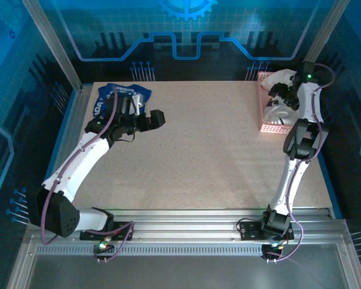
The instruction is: Fold and stack the t-shirts
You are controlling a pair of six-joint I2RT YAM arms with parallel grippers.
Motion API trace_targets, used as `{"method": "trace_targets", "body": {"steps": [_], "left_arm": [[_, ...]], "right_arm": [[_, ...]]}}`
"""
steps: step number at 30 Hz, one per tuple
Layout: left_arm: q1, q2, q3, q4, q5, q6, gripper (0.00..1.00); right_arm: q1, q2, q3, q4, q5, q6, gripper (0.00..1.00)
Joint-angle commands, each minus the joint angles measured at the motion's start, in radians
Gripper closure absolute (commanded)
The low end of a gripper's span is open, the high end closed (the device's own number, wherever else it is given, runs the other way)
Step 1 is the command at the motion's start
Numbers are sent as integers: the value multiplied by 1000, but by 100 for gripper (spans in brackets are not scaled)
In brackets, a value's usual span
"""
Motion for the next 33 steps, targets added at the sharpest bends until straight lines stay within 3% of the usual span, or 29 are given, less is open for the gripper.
{"method": "trace_targets", "body": {"steps": [1, 5, 9, 11, 13, 14, 18, 24, 33], "left_arm": [[20, -38, -18, -24, 12, -17, 1], [39, -40, -16, -58, -9, -19, 1], [56, -60, -16, -81, -33, -27, 1], [64, -76, -18, -88, -44, -30, 1], [74, -95, -19, -99, -55, -28, 1], [80, -104, -20, -103, -59, -28, 1], [110, -132, -23, -95, -57, -27, 1], [123, -139, -23, -48, -65, -24, 1], [126, -123, 47, 25, -52, 9, 1]], "right_arm": [[10, 94, 75, -52, 58, 12, 11], [32, 187, 129, -38, 114, 21, 15], [50, 268, 205, -70, 175, 52, 31], [53, 281, 211, -63, 181, 78, 56], [48, 262, 225, -51, 146, 125, 91], [49, 237, 224, -30, 122, 138, 100], [85, 56, 218, 113, 83, 109, 100], [132, -225, 230, 291, -96, 163, 100], [286, -458, 312, 378, -288, 221, 100]]}}
